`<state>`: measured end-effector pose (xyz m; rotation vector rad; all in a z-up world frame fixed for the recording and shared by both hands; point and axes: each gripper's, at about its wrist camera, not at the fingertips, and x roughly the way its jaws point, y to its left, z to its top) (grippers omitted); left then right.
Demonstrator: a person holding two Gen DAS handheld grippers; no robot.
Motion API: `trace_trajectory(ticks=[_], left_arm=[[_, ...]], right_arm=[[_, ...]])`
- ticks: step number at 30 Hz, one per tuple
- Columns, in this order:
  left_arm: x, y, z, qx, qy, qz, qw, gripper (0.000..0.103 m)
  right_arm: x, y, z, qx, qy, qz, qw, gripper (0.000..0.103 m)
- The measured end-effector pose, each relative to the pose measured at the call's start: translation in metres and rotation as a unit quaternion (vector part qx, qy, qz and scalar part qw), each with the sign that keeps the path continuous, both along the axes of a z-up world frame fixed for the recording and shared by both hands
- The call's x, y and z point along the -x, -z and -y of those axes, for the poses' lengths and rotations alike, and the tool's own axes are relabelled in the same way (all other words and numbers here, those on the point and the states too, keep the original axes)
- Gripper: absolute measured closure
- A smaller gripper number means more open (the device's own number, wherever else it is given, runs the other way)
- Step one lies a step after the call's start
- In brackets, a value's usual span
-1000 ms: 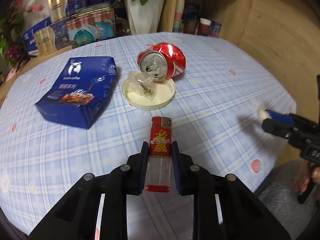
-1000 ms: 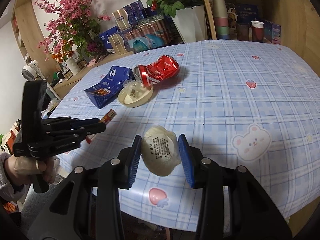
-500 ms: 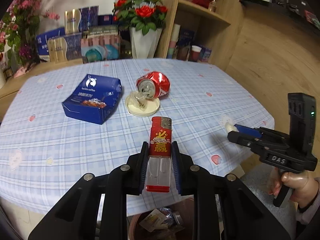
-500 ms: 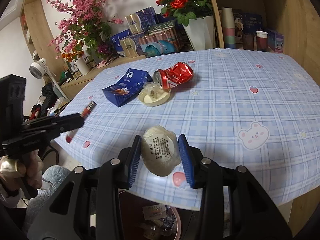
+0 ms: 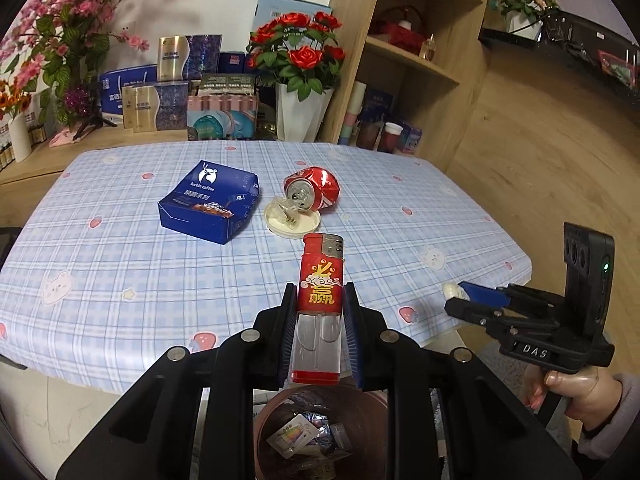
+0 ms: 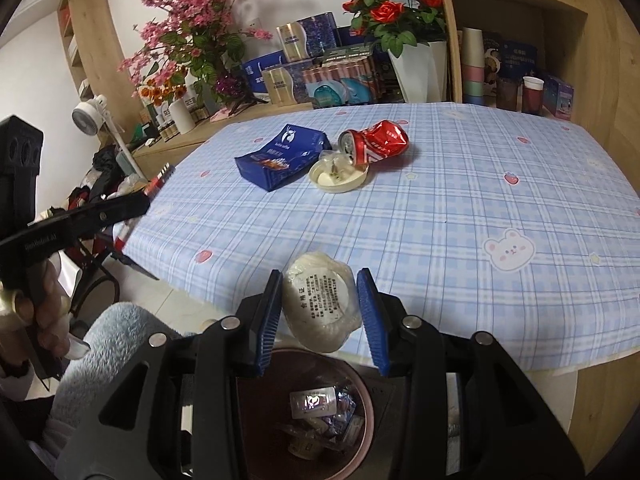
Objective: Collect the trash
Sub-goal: 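Carry the packet and lighter over the brown bin with both tools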
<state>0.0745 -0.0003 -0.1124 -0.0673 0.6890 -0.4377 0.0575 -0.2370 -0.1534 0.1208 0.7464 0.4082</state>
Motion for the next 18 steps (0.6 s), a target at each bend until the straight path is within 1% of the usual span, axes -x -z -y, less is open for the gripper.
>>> trace_trajectory(ticks=[4,9,18], left_arm=[[0.014,-0.007,-0.006,0.012,-0.003,0.007,0.9999,0.08],[0.03,-0.011,-0.012,0.019,-0.006,0.014,0.9997,0.08],[0.046,-0.014,-0.028,0.028,-0.017,0.019,0.9993,0.08]], right_arm=[[0.011,0.002,-0.002,0.006,-0.004,-0.004,1.0,0.063],[0.024,0.003,-0.009,0.012,-0.012,-0.006,1.0,0.063],[0.039,0.007,-0.028,0.024,-0.036,-0.014,0.999,0.063]])
